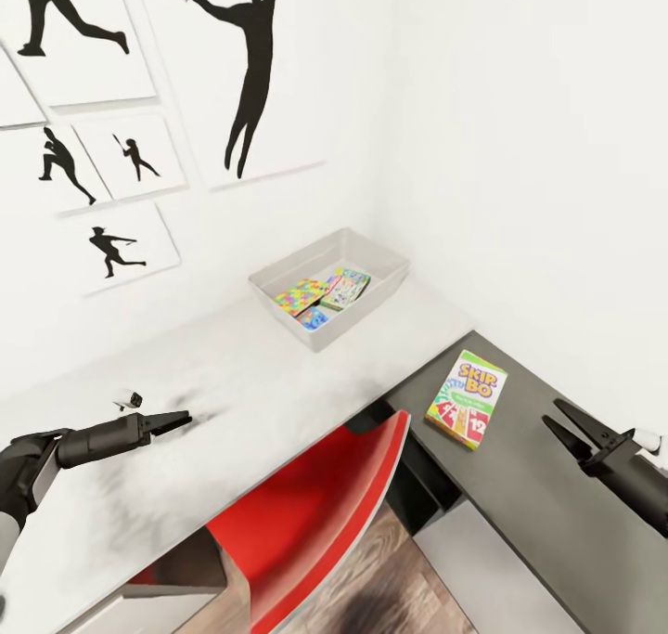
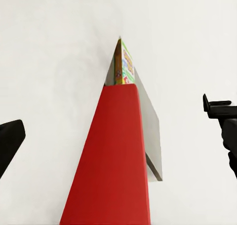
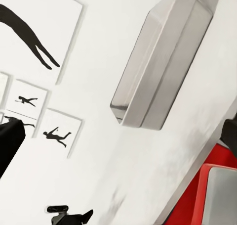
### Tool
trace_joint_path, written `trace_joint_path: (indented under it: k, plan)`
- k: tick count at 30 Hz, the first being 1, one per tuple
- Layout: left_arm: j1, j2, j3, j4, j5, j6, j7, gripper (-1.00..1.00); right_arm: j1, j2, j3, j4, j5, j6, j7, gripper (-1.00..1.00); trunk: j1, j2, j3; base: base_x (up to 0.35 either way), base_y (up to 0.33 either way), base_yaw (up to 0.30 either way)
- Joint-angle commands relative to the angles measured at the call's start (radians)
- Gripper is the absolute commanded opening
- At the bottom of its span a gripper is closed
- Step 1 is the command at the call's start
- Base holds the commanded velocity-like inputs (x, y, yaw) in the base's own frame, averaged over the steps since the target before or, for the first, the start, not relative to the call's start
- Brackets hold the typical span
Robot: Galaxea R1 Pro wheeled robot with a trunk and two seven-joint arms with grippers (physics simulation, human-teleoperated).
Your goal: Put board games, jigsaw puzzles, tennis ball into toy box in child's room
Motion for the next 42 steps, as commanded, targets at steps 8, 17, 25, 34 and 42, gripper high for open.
trace_joint_path:
  k: [8,17,25,34,42]
  plan:
    - [-0.001,-0.001,0.0,0.0,-0.001,0.01,-0.004,1.0,-0.001,0.0,-0.001,0.001,0.003,0.004,0.004,1.0,0.001,-0.002,0.012,0.0,0.0,0.0]
    - [-0.001,-0.001,-0.001,0.0,-0.001,0.01,-0.004,1.0,-0.001,0.0,-0.001,0.001,0.003,0.004,0.005,1.0,0.001,-0.002,0.027,0.0,0.0,0.0]
    - [-0.001,-0.001,0.0,0.0,-0.001,0.01,-0.004,1.0,-0.001,0.0,0.0,0.0,0.003,0.003,0.004,1.0,0.001,-0.002,0.04,0.0,0.0,0.0]
    - [-0.001,-0.001,0.0,0.0,-0.001,0.01,-0.004,1.0,-0.001,0.0,0.0,0.0,0.003,0.003,0.004,1.0,0.001,-0.002,0.055,0.0,0.0,0.0]
    - [-0.001,-0.001,0.0,0.0,-0.001,0.01,-0.004,1.0,-0.001,0.0,0.005,0.0,0.003,0.001,0.003,1.0,0.001,-0.002,0.068,0.0,0.0,0.0]
